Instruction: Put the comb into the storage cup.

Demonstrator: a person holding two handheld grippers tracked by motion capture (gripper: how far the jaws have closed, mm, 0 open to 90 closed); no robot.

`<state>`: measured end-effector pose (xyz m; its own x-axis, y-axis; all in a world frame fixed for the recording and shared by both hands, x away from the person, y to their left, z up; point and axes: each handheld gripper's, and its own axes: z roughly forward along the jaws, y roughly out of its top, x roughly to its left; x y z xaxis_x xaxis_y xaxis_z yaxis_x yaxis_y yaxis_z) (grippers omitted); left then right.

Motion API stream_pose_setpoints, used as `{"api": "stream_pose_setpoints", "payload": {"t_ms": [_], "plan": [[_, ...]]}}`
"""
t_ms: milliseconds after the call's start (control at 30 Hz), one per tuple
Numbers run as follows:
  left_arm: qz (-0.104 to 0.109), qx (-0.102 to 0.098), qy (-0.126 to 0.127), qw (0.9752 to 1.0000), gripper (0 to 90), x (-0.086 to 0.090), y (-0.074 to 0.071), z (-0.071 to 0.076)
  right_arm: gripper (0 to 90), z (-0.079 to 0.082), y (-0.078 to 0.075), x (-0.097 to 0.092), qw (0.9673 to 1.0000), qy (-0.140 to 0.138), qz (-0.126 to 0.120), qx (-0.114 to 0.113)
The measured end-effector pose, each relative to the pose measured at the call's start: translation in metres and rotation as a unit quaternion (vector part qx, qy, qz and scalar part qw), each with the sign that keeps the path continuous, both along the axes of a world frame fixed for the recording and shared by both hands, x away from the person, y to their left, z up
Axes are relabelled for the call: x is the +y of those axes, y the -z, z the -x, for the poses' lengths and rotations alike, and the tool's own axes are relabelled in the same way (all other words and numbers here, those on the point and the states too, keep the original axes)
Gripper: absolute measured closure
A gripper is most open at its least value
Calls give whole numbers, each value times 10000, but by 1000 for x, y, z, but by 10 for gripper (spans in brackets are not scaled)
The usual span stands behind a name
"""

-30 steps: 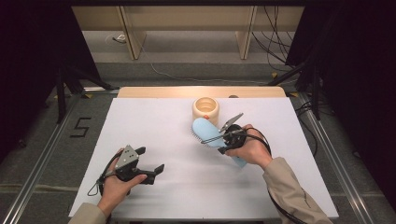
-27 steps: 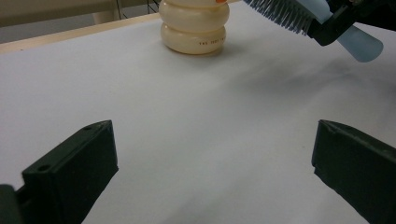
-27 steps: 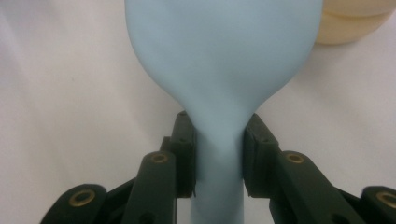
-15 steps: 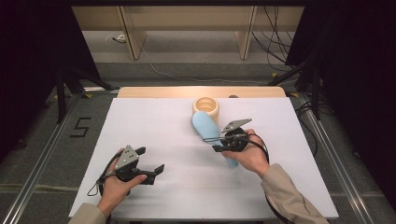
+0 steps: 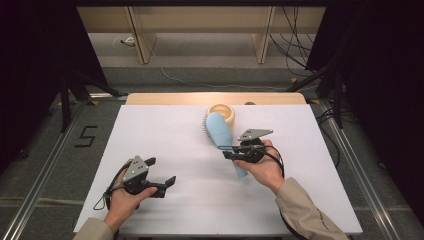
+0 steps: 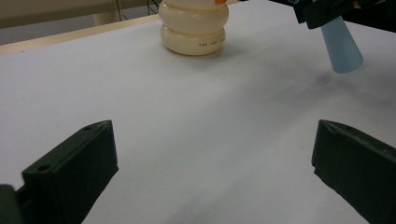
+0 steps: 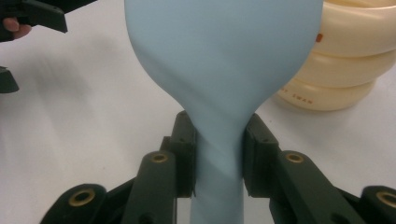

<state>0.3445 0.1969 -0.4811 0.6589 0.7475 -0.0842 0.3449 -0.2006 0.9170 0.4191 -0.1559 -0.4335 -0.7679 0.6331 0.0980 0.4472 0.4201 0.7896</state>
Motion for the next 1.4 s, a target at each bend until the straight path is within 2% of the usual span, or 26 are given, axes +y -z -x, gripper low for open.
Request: {"api": "stream_pose_setpoints", "payload": {"t_ms": [200, 367, 567, 800, 933, 1067, 1233, 1400], "plan": [[39, 33, -14, 10000, 5, -1, 0, 0, 703, 1, -1, 3, 9997, 132, -162, -162], [94, 55, -9, 9999, 6, -2, 0, 0, 703, 3, 0, 6, 9992, 198, -284, -203], [107, 81, -68, 9999, 21, -3, -1, 0, 703, 4, -1, 6, 9975, 366, -502, -330], [280, 155, -51, 9995, 28, -6, -2, 0, 703, 6, -2, 7, 9960, 451, -625, -450], [350, 188, -23, 9992, 35, -11, -4, -1, 703, 8, -5, 8, 9946, 509, -748, -516], [296, 123, -9, 9995, 41, -17, -8, -3, 703, 10, -6, 11, 9944, 492, -767, -535], [419, 95, -29, 9991, 66, -22, -15, -4, 703, 13, -6, 15, 9937, 501, -826, -562], [410, 85, 62, 9991, 84, -35, -17, -6, 703, 15, -7, 17, 9928, 545, -887, -596]]}}
